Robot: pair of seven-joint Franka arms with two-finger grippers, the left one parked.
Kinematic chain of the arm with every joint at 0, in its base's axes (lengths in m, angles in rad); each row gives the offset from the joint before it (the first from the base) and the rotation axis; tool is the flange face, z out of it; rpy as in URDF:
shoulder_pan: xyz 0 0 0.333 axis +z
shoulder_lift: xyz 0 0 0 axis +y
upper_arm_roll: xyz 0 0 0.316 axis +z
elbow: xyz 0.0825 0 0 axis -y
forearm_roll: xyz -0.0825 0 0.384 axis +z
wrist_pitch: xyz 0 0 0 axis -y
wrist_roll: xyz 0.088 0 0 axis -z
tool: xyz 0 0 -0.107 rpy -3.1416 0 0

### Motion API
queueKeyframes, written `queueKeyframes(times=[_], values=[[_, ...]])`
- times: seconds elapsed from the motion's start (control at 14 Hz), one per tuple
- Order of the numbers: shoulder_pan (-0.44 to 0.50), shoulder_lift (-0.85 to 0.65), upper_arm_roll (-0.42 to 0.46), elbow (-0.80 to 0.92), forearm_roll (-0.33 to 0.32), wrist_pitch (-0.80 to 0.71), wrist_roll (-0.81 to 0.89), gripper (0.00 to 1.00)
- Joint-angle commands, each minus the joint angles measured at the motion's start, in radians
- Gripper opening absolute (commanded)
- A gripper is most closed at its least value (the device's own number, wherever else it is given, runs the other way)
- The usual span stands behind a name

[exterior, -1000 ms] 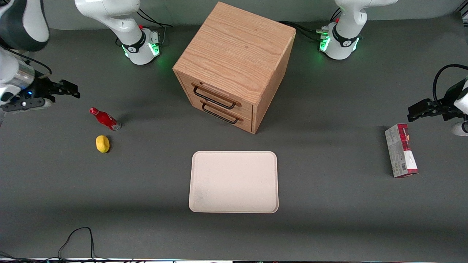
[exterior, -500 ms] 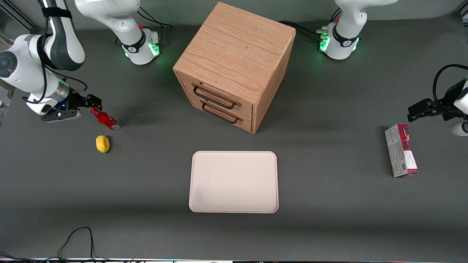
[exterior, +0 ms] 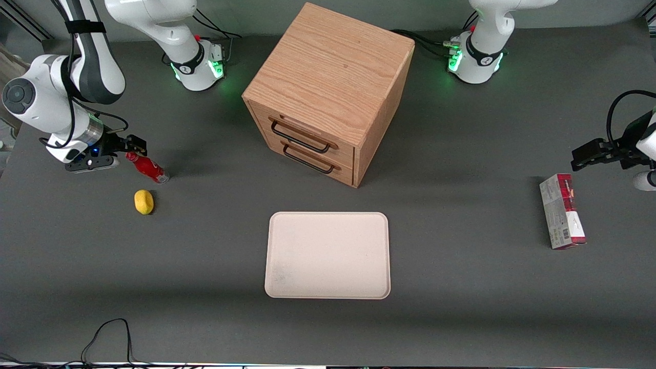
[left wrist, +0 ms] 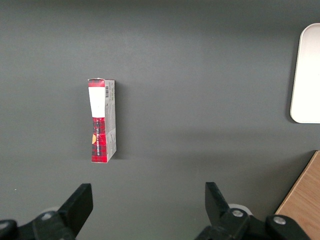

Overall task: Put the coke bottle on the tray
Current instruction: 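Close the right gripper around the red bottle's neck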

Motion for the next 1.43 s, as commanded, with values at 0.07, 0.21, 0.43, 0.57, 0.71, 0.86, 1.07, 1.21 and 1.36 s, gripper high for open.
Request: queueKeyframes(times=[0.07,0.21,0.43,0.57,0.71,0.86,1.07,1.21,1.36], values=[[0.010,0.001,-0.011,-0.012,-0.013,0.021,-0.018,0.99],[0.010,0.000,-0.011,-0.012,-0.013,0.021,-0.018,0.66],[0.009,-0.005,-0.011,-0.012,-0.013,0.021,-0.018,0.00],[0.009,-0.003,-0.011,-0.012,-0.013,0.021,-0.018,0.00],[0.010,-0.003,-0.011,-0.011,-0.013,0.021,-0.016,0.00],[0.010,-0.005,-0.011,-0.011,-0.012,0.021,-0.016,0.00],[0.012,-0.014,-0.006,0.008,-0.012,0.006,0.000,0.00],[0.014,-0.010,0.001,0.092,-0.010,-0.090,0.017,0.00],[0.039,0.003,0.001,0.225,-0.006,-0.236,0.022,0.00]])
